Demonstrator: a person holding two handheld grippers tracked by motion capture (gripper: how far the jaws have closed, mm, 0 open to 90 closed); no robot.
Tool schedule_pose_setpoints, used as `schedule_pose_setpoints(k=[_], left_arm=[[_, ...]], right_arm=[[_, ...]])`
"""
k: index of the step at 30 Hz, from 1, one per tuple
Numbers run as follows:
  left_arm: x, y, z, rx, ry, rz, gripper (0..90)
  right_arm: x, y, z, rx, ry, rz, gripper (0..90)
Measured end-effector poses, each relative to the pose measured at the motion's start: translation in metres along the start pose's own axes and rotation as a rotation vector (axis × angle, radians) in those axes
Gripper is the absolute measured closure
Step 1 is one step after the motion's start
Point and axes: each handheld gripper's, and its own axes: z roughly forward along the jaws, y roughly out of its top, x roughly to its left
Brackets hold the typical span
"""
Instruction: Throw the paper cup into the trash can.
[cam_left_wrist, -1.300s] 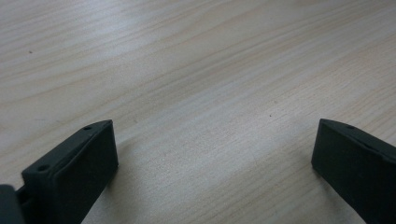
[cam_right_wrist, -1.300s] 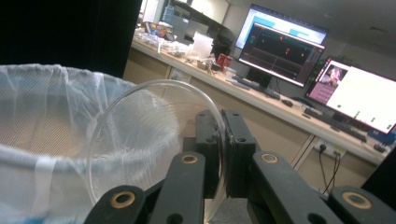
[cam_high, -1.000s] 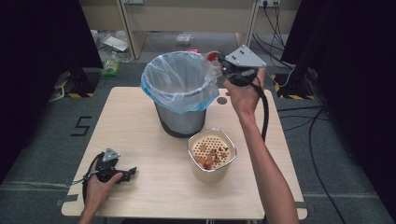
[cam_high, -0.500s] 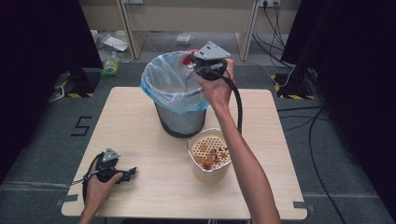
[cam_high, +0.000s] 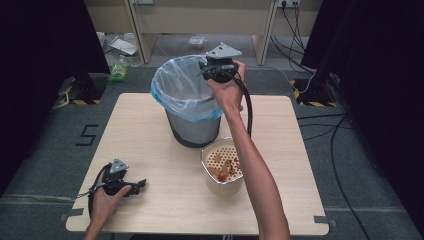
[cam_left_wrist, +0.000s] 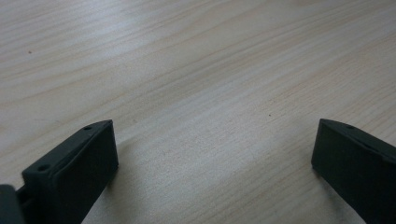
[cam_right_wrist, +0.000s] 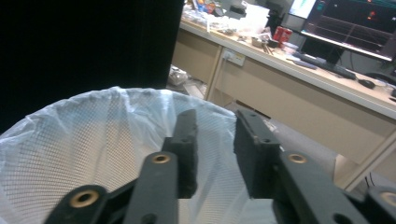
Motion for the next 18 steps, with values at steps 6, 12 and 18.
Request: schedule_pose_setpoints(k=[6,12,18], left_arm=[[0.000,0.000,0.000,0.000,0.000,0.000,0.0],[0.000,0.000,0.000,0.000,0.000,0.000,0.0],[0.000,0.000,0.000,0.000,0.000,0.000,0.0]], right_arm=[[-0.016,-0.004,-0.022,0.010,-0.024,0.014,58.8],[-0.037,-0.021,-0.053,0.057,-0.051,0.042,49.9],[-0.052,-0.035,-0.080,0.076,-0.080,0.076,43.4]])
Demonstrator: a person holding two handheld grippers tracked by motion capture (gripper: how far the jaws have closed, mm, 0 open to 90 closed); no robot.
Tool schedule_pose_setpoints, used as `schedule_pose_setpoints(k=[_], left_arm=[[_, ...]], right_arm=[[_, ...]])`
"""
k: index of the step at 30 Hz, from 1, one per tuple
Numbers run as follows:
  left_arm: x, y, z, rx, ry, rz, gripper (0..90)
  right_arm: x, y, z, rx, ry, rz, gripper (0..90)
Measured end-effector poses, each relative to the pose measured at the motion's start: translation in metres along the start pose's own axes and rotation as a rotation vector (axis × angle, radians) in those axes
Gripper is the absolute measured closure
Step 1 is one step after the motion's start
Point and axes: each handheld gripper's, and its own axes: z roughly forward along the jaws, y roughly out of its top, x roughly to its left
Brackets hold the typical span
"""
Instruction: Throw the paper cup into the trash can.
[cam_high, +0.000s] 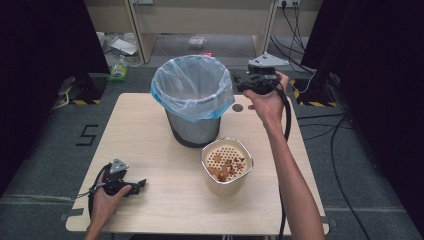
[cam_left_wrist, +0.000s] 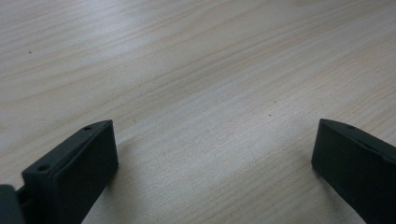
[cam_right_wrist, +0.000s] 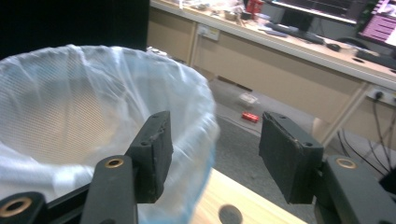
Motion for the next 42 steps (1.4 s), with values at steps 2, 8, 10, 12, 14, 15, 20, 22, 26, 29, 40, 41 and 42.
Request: schedule_pose_setpoints(k=[2,8,10,12,14,15,20,22,26,29,40,41,42], left_arm=[[0.000,0.000,0.000,0.000,0.000,0.000,0.0],[0.000,0.000,0.000,-0.001,0.000,0.000,0.0],[0.000,0.000,0.000,0.000,0.000,0.000,0.0],[0.000,0.000,0.000,0.001,0.000,0.000,0.0],[0.000,0.000,0.000,0.001,0.000,0.000,0.0],[0.000,0.000,0.000,0.001,0.000,0.000,0.0],[0.000,0.000,0.000,0.001,0.000,0.000,0.0],[0.000,0.000,0.000,0.001,0.000,0.001,0.0],[0.000,0.000,0.000,0.001,0.000,0.000,0.0],[0.000,0.000,0.000,0.001,0.000,0.001,0.0],[0.000,0.000,0.000,0.000,0.001,0.001,0.0],[0.000,0.000,0.000,0.000,0.001,0.001,0.0],[0.000,0.000,0.000,0.000,0.001,0.001,0.0]], right_arm=[[-0.007,-0.006,-0.009,0.002,-0.005,0.015,42.5],[-0.019,-0.031,-0.024,0.034,-0.021,0.028,41.3],[-0.023,-0.042,-0.029,0.043,-0.025,0.036,41.1],[-0.025,-0.051,-0.032,0.054,-0.032,0.039,41.1],[-0.028,-0.060,-0.035,0.068,-0.042,0.033,41.0],[-0.029,-0.065,-0.037,0.072,-0.045,0.033,41.0],[-0.033,-0.084,-0.044,0.088,-0.052,0.042,41.0],[-0.034,-0.090,-0.047,0.093,-0.058,0.040,40.8],[-0.033,-0.105,-0.053,0.105,-0.059,0.040,40.4],[-0.030,-0.118,-0.056,0.123,-0.059,0.035,39.7],[-0.022,-0.182,-0.065,0.159,-0.051,0.107,38.9],[-0.022,-0.188,-0.065,0.157,-0.049,0.124,38.9],[-0.021,-0.194,-0.066,0.159,-0.049,0.132,38.9]])
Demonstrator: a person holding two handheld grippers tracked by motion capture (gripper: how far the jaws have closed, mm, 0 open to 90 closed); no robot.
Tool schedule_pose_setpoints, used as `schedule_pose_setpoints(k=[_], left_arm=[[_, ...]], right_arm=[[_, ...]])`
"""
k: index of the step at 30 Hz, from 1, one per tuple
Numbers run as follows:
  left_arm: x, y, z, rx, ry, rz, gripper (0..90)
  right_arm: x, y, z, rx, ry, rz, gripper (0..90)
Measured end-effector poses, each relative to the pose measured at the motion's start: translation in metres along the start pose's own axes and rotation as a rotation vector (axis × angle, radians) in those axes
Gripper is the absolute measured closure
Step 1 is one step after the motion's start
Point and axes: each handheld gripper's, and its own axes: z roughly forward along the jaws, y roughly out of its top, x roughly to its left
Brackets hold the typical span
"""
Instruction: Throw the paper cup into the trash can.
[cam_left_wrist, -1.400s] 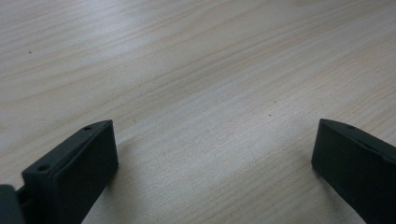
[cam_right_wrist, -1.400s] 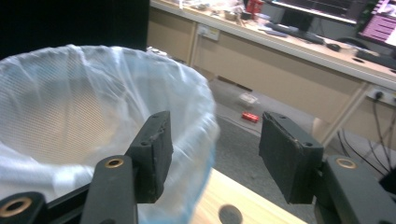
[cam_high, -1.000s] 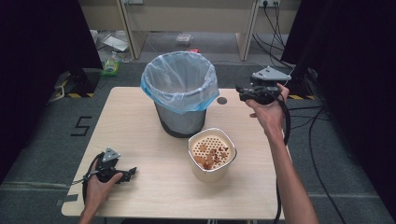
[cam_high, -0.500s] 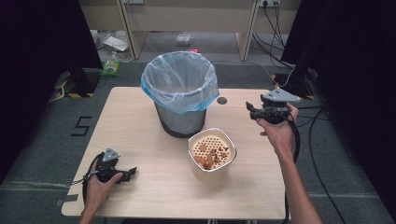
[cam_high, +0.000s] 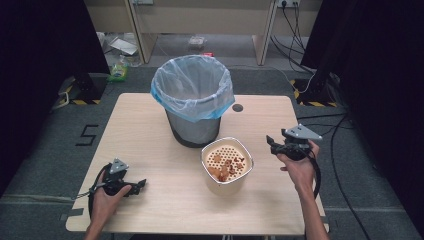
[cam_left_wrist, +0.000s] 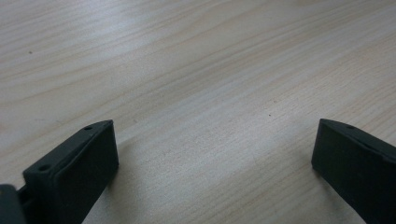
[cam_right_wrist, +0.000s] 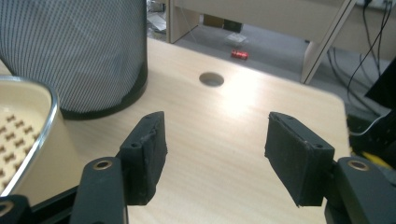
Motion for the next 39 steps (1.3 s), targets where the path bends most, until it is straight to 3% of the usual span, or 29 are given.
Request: schedule_pose_setpoints(k=[4,12,26,31,39], left_arm=[[0.000,0.000,0.000,0.000,0.000,0.000,0.0],[0.000,0.000,0.000,-0.002,0.001,0.001,0.0],[0.000,0.000,0.000,0.000,-0.003,0.001,0.0],[0.000,0.000,0.000,0.000,-0.002,0.001,0.0],[0.000,0.000,0.000,0.000,-0.003,0.002,0.0]], right_arm=[[0.000,-0.017,0.000,0.014,-0.011,0.016,38.8],[0.008,-0.045,0.002,0.077,-0.025,-0.013,38.1],[0.020,-0.086,0.006,0.212,0.009,-0.026,34.3],[0.020,-0.096,0.004,0.231,0.019,0.002,34.2],[0.020,-0.105,0.009,0.287,0.008,-0.010,31.4]])
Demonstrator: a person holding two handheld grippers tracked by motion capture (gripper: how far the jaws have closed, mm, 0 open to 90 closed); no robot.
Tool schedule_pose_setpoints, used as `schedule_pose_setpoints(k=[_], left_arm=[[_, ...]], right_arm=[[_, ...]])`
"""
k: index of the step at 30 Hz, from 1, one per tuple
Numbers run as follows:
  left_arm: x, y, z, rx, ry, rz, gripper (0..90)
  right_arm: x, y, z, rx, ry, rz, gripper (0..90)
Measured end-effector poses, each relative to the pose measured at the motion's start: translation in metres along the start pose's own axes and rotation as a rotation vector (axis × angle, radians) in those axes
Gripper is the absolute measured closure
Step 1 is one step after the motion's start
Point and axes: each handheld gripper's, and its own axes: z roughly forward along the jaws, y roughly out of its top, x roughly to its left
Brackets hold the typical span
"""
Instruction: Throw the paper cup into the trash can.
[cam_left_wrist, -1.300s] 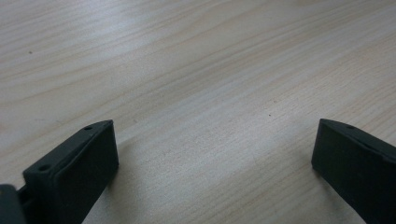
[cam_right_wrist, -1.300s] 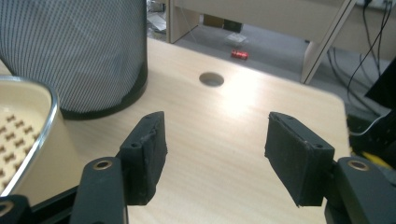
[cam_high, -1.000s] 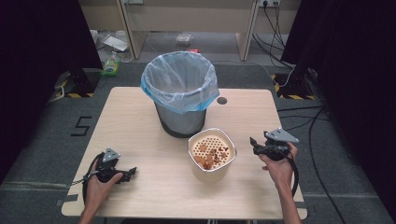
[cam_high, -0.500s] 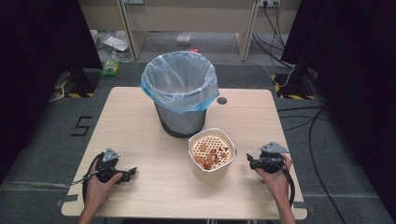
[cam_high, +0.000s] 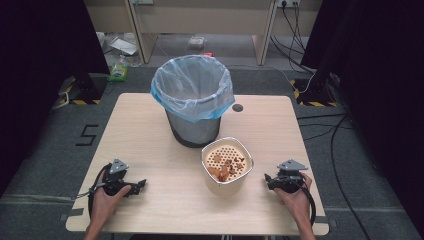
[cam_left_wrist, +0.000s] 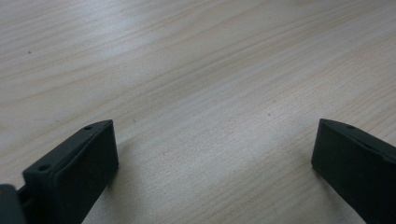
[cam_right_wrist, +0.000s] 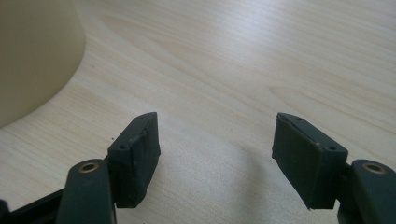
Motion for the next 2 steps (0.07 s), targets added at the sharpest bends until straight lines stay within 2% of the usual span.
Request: schedule_pose_setpoints(k=[2], left_arm=[[0.0000,0.0000,0.0000,0.000,0.000,0.000,0.0]], right_arm=[[0.0019,-0.0007,0.0031,0.024,0.009,-0.010,29.9]])
